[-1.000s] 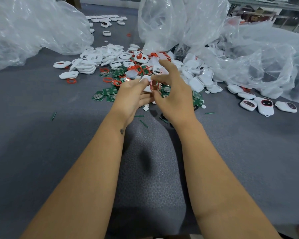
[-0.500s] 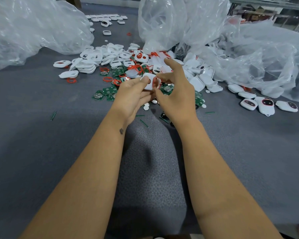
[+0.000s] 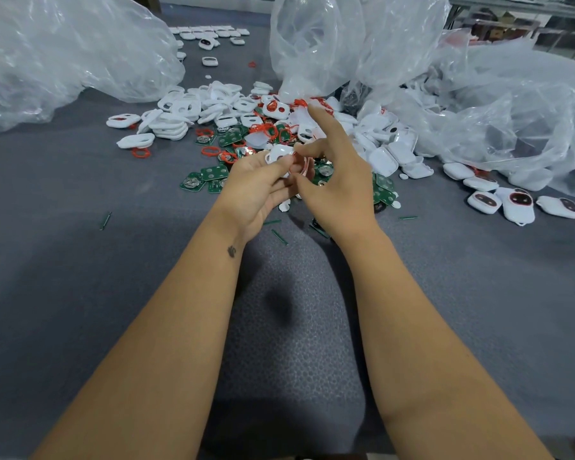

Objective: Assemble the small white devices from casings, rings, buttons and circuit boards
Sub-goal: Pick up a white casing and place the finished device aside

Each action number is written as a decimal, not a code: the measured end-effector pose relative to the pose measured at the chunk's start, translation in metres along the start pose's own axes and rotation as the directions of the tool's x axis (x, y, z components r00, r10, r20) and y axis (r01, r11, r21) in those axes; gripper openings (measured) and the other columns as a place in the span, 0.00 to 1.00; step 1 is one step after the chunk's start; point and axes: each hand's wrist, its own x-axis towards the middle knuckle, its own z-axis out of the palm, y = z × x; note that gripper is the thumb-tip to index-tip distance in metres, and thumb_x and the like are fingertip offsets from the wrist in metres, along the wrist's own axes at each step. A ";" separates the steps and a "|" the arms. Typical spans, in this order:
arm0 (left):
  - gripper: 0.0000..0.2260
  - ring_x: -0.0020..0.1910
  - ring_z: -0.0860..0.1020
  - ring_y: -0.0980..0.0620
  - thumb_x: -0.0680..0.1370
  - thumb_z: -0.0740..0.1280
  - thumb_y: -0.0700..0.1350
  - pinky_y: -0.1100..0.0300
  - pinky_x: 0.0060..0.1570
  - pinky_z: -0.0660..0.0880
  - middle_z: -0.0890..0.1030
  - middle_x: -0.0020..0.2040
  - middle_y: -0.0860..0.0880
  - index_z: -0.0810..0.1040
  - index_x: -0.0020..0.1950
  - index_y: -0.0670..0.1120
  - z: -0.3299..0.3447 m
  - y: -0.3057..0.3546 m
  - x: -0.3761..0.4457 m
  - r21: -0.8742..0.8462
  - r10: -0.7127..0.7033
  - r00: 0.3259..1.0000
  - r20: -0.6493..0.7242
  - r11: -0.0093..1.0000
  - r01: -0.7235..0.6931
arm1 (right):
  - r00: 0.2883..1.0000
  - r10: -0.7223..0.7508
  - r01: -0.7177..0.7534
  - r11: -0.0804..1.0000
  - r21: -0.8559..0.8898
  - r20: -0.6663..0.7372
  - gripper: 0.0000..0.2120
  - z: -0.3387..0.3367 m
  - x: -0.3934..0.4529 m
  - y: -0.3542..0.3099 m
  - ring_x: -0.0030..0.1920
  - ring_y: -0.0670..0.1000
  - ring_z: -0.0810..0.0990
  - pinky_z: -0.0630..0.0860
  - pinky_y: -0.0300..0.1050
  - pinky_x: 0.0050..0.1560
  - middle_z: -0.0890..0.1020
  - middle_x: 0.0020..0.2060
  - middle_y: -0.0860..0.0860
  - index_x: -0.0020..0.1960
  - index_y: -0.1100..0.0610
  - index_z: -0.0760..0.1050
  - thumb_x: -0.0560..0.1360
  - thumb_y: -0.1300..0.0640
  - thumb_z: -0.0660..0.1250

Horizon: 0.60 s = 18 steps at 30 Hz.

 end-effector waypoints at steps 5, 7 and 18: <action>0.05 0.41 0.80 0.51 0.81 0.62 0.35 0.58 0.46 0.81 0.82 0.41 0.45 0.78 0.51 0.39 -0.003 -0.001 -0.001 -0.002 -0.006 1.000 0.027 1.000 0.006 | 0.998 0.005 -0.010 0.997 0.074 0.068 0.35 -0.001 0.000 0.001 0.54 0.42 0.77 0.66 0.24 0.55 0.81 0.47 0.48 0.73 0.49 0.65 0.70 0.69 0.67; 0.05 0.39 0.79 0.53 0.80 0.63 0.34 0.60 0.44 0.80 0.81 0.41 0.46 0.78 0.50 0.39 -0.003 -0.002 0.000 0.010 0.010 0.999 0.040 1.000 -0.010 | 0.996 0.035 -0.043 0.994 0.103 0.077 0.36 0.000 0.000 0.001 0.53 0.40 0.77 0.66 0.24 0.55 0.82 0.47 0.49 0.73 0.49 0.65 0.69 0.69 0.67; 0.07 0.42 0.83 0.51 0.80 0.61 0.33 0.59 0.45 0.81 0.85 0.40 0.47 0.78 0.49 0.38 -0.003 0.001 0.001 -0.080 0.045 0.999 0.017 0.996 -0.044 | 0.956 0.260 -0.292 0.795 0.532 0.137 0.28 0.002 0.005 0.004 0.56 0.47 0.80 0.75 0.42 0.61 0.84 0.49 0.49 0.73 0.58 0.65 0.76 0.71 0.65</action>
